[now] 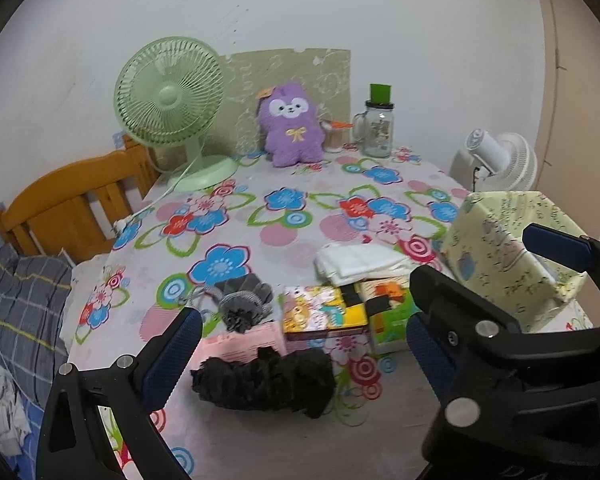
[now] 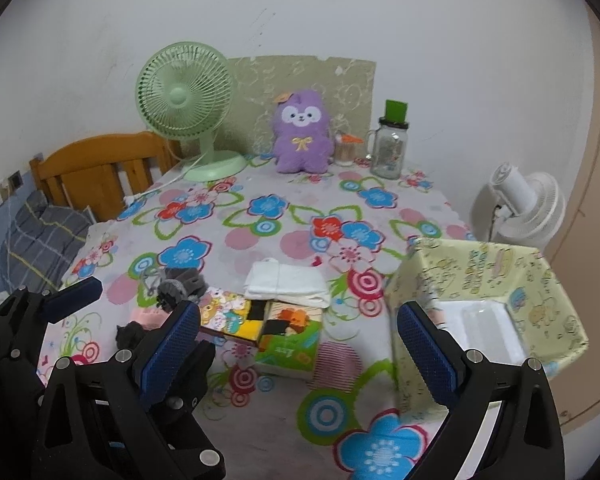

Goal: Organize soft objects
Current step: 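Move the left tool to the black rolled bundle while the right tool approaches the green tissue box, then grasp the black rolled bundle with the left tool while the right tool grasps the green tissue box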

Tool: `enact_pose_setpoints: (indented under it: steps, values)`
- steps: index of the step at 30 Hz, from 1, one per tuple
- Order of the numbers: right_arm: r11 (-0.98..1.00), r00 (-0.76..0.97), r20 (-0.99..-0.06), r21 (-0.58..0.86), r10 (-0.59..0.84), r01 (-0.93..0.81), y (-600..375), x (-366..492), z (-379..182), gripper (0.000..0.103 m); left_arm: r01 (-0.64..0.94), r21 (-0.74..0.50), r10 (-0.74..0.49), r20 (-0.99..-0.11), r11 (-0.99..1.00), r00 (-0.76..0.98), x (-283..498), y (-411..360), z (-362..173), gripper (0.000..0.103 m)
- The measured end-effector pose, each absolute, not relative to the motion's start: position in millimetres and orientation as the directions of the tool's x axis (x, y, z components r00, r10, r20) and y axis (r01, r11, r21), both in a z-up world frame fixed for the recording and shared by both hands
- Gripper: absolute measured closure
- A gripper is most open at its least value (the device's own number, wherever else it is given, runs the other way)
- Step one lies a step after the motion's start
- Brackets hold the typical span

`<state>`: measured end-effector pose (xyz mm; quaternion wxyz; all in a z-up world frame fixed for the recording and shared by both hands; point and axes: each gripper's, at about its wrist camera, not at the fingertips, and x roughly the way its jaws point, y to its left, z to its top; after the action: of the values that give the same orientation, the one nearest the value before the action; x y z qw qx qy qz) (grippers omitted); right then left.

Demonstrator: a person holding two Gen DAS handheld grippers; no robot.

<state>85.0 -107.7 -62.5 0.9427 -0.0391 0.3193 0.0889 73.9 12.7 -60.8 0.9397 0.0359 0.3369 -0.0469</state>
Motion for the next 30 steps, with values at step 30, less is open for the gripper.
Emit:
enact_pose_setpoints:
  steps: [30]
  values:
    - [0.981, 0.669, -0.729, 0.016, 0.145, -0.195, -91.3, 132.2, -132.8, 0.003, 0.048, -0.019, -0.046, -0.742, 0.999, 0.669, 109.1, 47.3, -126.1, 0.000]
